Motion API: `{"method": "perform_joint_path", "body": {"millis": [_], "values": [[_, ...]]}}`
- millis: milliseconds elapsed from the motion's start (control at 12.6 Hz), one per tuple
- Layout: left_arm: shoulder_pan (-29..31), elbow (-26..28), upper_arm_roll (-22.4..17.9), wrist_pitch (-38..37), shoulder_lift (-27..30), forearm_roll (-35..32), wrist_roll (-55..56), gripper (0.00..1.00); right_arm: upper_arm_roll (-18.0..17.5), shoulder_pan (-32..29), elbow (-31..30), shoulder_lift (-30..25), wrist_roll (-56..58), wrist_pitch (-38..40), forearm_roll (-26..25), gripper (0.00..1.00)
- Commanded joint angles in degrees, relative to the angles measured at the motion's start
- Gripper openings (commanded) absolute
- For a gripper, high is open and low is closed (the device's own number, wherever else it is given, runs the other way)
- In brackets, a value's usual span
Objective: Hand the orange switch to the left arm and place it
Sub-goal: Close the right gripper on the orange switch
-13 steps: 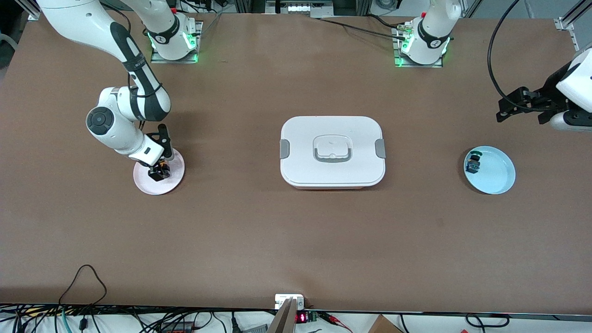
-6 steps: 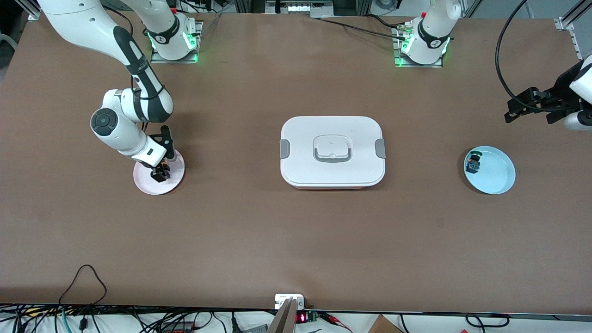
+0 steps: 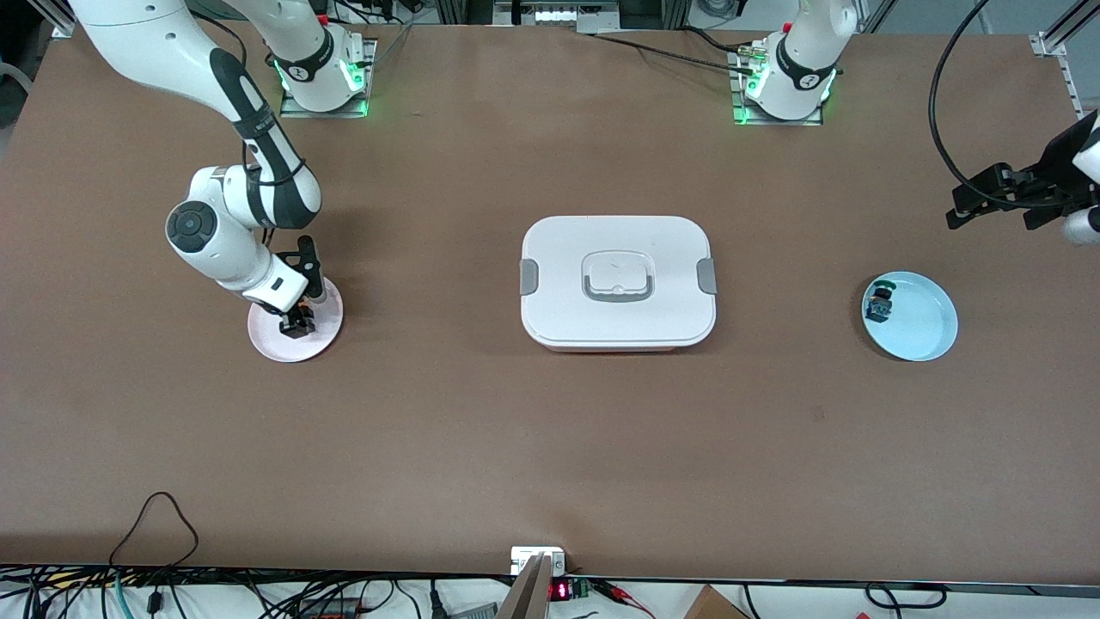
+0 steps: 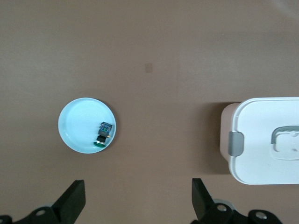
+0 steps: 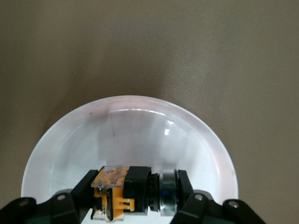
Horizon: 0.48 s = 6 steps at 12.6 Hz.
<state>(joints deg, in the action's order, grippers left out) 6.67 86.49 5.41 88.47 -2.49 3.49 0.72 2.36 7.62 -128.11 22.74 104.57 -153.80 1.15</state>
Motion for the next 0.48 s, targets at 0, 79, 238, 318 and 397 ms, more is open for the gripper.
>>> {"method": "perform_joint_path", "body": {"millis": [0, 79, 238, 318, 397], "values": [[3.2, -0.8, 0.0, -0.8, 0.3, 6.1, -1.0, 1.0, -0.2, -0.1, 1.3, -4.9, 0.9, 7.3, 1.0, 0.0], [4.3, -0.8, 0.0, -0.7, 0.2, 8.0, -1.2, 1.0, -0.1, -0.3, 2.5, -6.6, 0.9, 11.7, 1.0, 0.0], [4.5, -0.7, 0.1, -0.7, 0.2, 8.3, -1.2, 1.0, 0.5, -0.4, 6.2, -10.9, 0.6, 23.0, 1.2, 0.0], [4.4, -0.7, 0.7, -0.7, 0.2, 7.8, -1.2, 1.0, 0.7, -0.5, 8.3, -13.3, -0.3, 29.0, 1.2, 0.0], [4.1, -0.6, 0.8, -0.9, 0.2, 7.7, -1.2, 1.0, 1.1, -0.7, 10.4, -15.5, -1.5, 34.0, 1.2, 0.0]]}}
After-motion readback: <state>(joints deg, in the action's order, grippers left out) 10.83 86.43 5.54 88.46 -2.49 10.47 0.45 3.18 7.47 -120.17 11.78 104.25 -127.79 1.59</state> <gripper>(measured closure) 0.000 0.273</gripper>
